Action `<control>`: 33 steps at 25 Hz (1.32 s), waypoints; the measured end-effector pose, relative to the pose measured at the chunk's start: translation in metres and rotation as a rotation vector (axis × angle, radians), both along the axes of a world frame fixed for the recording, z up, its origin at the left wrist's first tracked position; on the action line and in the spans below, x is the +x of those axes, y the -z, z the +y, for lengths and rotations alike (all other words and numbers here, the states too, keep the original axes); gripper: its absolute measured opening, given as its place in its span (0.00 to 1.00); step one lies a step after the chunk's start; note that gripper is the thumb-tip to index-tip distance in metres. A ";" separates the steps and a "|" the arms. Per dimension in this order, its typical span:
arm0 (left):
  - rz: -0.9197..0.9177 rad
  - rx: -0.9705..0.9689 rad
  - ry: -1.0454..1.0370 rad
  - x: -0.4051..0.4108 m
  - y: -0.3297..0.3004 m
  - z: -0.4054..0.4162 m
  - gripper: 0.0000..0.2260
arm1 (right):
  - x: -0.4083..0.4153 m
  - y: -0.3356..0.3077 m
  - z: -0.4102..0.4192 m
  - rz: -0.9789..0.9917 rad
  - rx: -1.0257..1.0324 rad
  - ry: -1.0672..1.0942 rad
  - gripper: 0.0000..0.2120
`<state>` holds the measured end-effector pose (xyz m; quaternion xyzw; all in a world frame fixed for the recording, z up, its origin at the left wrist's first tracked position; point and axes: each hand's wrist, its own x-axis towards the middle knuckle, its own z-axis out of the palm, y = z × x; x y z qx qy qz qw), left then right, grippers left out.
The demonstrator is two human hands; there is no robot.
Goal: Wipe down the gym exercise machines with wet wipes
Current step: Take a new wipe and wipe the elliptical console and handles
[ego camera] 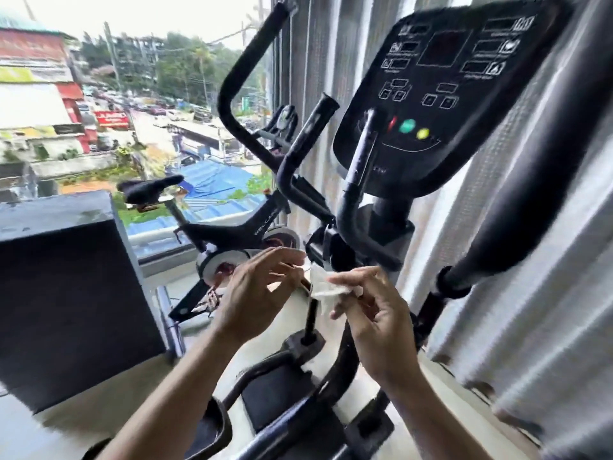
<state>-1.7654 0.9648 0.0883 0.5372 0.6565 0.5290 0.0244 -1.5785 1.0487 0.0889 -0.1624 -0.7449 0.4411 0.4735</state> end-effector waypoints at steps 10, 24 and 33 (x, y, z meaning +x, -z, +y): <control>0.229 0.046 0.146 -0.072 -0.018 0.054 0.21 | 0.006 -0.054 -0.018 -0.101 0.242 0.323 0.11; 0.408 0.165 0.301 -0.031 -0.065 0.166 0.38 | 0.046 -0.148 -0.050 -0.370 0.673 0.738 0.09; 0.597 0.330 0.213 0.024 -0.104 0.212 0.36 | 0.082 -0.269 0.006 -0.396 0.982 1.107 0.10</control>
